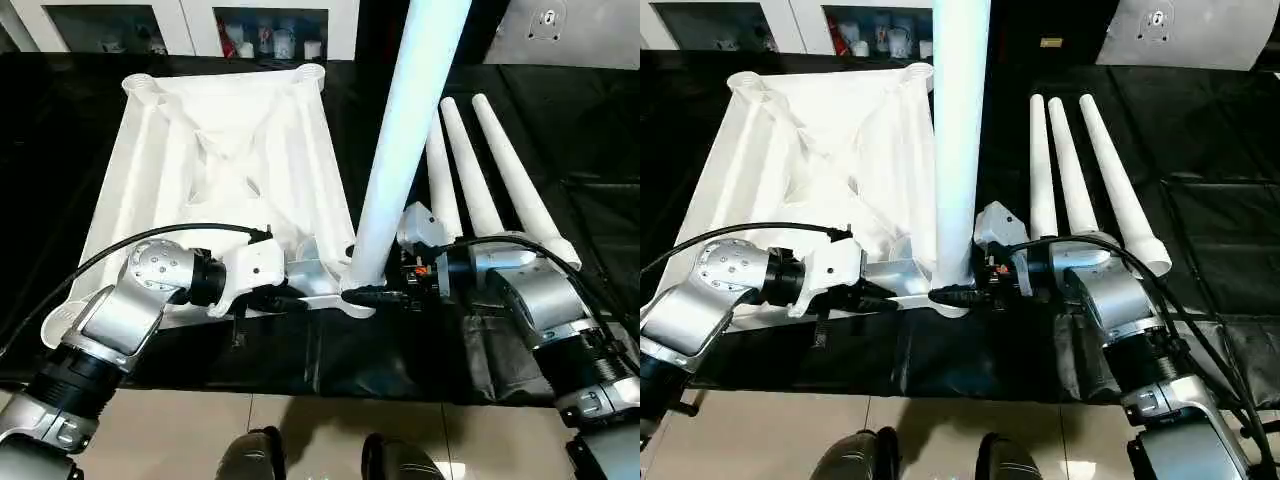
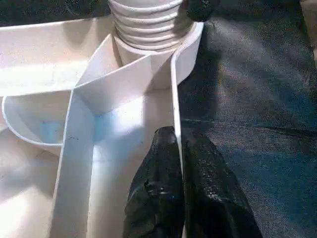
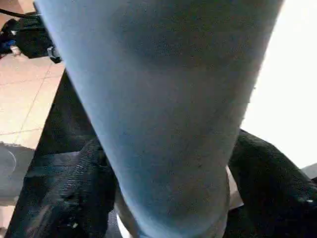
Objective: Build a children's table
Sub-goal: Rotate leg to tighten
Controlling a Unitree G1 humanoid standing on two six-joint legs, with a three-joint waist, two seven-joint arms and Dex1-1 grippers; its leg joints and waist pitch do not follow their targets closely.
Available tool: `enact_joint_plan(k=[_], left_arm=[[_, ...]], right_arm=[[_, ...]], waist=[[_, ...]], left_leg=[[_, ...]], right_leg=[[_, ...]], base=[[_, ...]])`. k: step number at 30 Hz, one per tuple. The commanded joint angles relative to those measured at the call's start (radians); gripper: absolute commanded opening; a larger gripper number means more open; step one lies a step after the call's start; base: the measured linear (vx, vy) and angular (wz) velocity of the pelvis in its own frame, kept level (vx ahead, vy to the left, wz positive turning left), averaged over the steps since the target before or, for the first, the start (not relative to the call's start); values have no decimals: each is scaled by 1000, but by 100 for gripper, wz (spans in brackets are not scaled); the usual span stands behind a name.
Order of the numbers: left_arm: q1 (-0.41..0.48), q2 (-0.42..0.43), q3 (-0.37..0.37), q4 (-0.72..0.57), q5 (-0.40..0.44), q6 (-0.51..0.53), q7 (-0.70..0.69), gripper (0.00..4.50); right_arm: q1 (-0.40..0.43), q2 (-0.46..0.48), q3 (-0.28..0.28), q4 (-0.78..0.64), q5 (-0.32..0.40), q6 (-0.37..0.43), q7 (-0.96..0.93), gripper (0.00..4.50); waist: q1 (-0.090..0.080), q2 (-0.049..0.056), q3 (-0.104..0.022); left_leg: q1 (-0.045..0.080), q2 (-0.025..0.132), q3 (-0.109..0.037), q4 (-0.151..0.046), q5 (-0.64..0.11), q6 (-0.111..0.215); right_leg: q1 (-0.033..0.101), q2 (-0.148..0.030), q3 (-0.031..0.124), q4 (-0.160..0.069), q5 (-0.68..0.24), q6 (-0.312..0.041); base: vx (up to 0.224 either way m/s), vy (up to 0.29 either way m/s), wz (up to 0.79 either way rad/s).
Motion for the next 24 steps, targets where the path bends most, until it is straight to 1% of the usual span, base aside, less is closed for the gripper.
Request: enact_joint_plan(k=[1, 2, 4, 5, 7, 14, 15, 17, 18, 19, 20, 21, 22, 24], left_arm=[[-12, 0, -27, -10, -6, -34, -49, 0], [-12, 0, -27, -9, -6, -35, -48, 0], [-12, 0, -26, -8, -6, -35, -48, 0], [-13, 0, -25, -6, -6, -35, -48, 0], [-14, 0, -24, -3, -7, -34, -47, 0], [-15, -2, -14, 4, -14, -27, -41, 0], [-15, -3, -11, 5, -17, -23, -39, 0], [-14, -5, -5, 6, -21, -19, -34, 0], [-12, -13, 8, 3, -31, -4, -19, 0], [-8, -29, 33, -11, -46, 37, 18, 0], [-7, -36, 44, -17, -51, 56, 36, 0], [-6, -48, 60, -27, -57, 91, 67, 0], [-6, -48, 60, -27, -57, 91, 67, 0], [-3, -85, 90, -58, -63, 167, 145, 0]], right_arm=[[-10, -3, -8, 13, 4, -8, -6, 305], [-8, -4, -8, 14, 4, -9, -6, 294], [-7, -4, -8, 17, 2, -12, -5, 288], [-7, -3, -9, 20, 1, -11, -4, 283], [-7, -1, -10, 24, 0, -11, -3, 273], [14, 10, 0, 12, 2, -5, -6, 269], [18, 16, -2, 9, 8, 5, -10, 268], [25, 27, -6, 3, 18, 20, -20, 268], [32, 45, -15, -2, 26, 38, -49, 268], [41, 83, -31, -5, 24, 69, -127, 267], [44, 100, -39, -5, 22, 83, -165, 267], [49, 125, -47, -2, 11, 91, -223, 267], [49, 125, -47, -2, 11, 91, -223, 267], [52, 183, -63, 11, -13, 118, -350, 267]], waist=[[-3, -1, -90], [-3, 0, -90], [-3, 0, -89], [-3, 1, -87], [-4, 1, -87], [-5, 1, -85], [-5, 2, -85], [-5, 1, -83], [-5, 1, -83], [-5, 4, -82], [-7, 2, -82], [-10, 3, -81], [-12, 3, -78], [-22, 2, -74]], left_leg=[[26, 78, -28, -60, -81, 126], [26, 77, -28, -60, -87, 122], [27, 78, -29, -61, -102, 111], [27, 78, -29, -62, -105, 110], [27, 78, -29, -62, -102, 109], [27, 78, -29, -63, -107, 107], [27, 78, -29, -63, -109, 107], [27, 77, -29, -64, -114, 105], [27, 78, -29, -64, -118, 102], [28, 79, -30, -65, -124, 98], [27, 79, -29, -66, -123, 93], [28, 78, -31, -68, -137, 81], [27, 77, -31, -69, -143, 73], [27, 75, -33, -73, -173, 50]], right_leg=[[59, -91, 52, -54, -49, -292], [59, -91, 53, -55, -62, -291], [59, -92, 53, -57, -87, -287], [58, -92, 53, -58, -90, -286], [58, -92, 54, -57, -81, -287], [57, -92, 54, -58, -85, -286], [58, -92, 54, -58, -87, -286], [58, -92, 54, -59, -98, -284], [58, -93, 54, -61, -107, -281], [55, -94, 55, -62, -117, -281], [56, -92, 55, -61, -117, -282], [53, -92, 54, -63, -141, -282], [54, -94, 54, -65, -156, -279], [53, -95, 56, -72, -218, -260]], base=[[0, 0, 0], [0, 0, 0], [0, 0, 0], [0, 0, 0], [0, 0, 0], [0, 0, 0], [0, 0, 0], [0, 0, 0], [0, 0, 0], [0, 0, 0], [0, 0, 0], [0, 0, 0], [0, 0, 0], [0, 0, 0]])
